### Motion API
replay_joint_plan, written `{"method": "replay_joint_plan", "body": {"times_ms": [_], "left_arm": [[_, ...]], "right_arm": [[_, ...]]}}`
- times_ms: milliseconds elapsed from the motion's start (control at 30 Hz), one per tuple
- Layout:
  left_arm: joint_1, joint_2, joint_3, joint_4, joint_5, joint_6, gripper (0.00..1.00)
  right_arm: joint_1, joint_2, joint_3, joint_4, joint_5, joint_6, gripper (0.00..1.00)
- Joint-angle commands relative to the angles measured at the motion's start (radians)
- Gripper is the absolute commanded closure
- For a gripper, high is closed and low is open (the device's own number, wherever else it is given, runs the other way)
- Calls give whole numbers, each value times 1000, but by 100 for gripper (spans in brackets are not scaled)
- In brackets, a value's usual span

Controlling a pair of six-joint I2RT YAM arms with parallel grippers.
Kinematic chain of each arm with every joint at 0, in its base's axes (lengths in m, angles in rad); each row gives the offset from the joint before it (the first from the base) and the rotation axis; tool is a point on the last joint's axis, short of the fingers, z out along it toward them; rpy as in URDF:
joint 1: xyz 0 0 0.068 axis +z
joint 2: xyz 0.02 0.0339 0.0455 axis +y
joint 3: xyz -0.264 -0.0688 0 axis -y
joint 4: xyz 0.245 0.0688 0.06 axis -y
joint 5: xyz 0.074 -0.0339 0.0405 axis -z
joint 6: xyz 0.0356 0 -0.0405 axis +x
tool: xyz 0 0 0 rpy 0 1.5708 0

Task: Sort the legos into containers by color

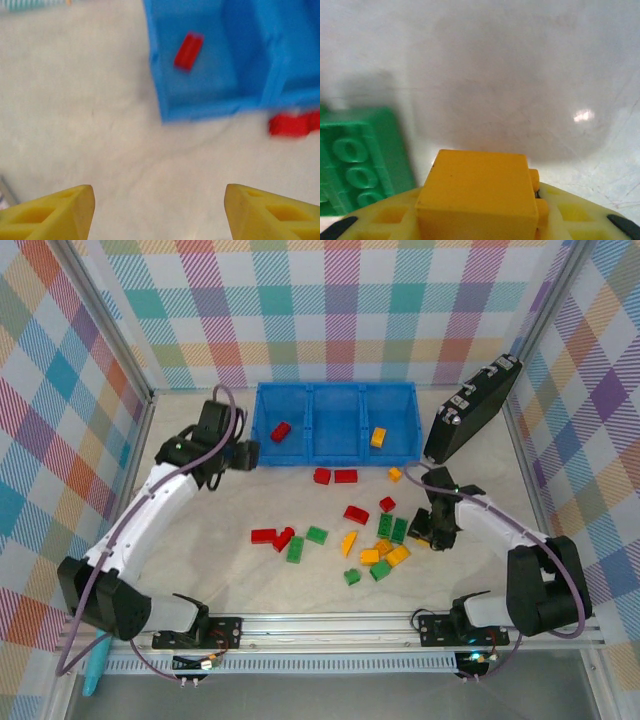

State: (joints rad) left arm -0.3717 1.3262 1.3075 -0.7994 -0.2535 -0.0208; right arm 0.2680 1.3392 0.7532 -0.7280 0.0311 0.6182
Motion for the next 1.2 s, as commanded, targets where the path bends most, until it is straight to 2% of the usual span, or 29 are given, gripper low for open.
{"method": "replay_joint_plan", "body": {"times_ms": [0, 133, 233, 467, 767, 1167], "left_arm": [[-3, -62, -70, -153, -74, -59, 30], [-3, -146, -132, -194, -42, -99, 30], [-3, -194, -188, -190, -11, -157, 28], [-3, -230, -366, -69, 153, -315, 25], [-15, -209, -474, 56, 162, -418, 21], [-82, -72, -518, 144, 152, -519, 17]], "right_arm": [[4, -15, 164, -102, 47, -116, 63], [3, 21, 372, -202, 52, -230, 63], [3, 78, 541, -234, 103, -323, 63], [3, 270, 816, -112, 165, -462, 63], [4, 540, 1017, 40, 158, -521, 63], [2, 757, 1104, 117, 132, -535, 61]]}}
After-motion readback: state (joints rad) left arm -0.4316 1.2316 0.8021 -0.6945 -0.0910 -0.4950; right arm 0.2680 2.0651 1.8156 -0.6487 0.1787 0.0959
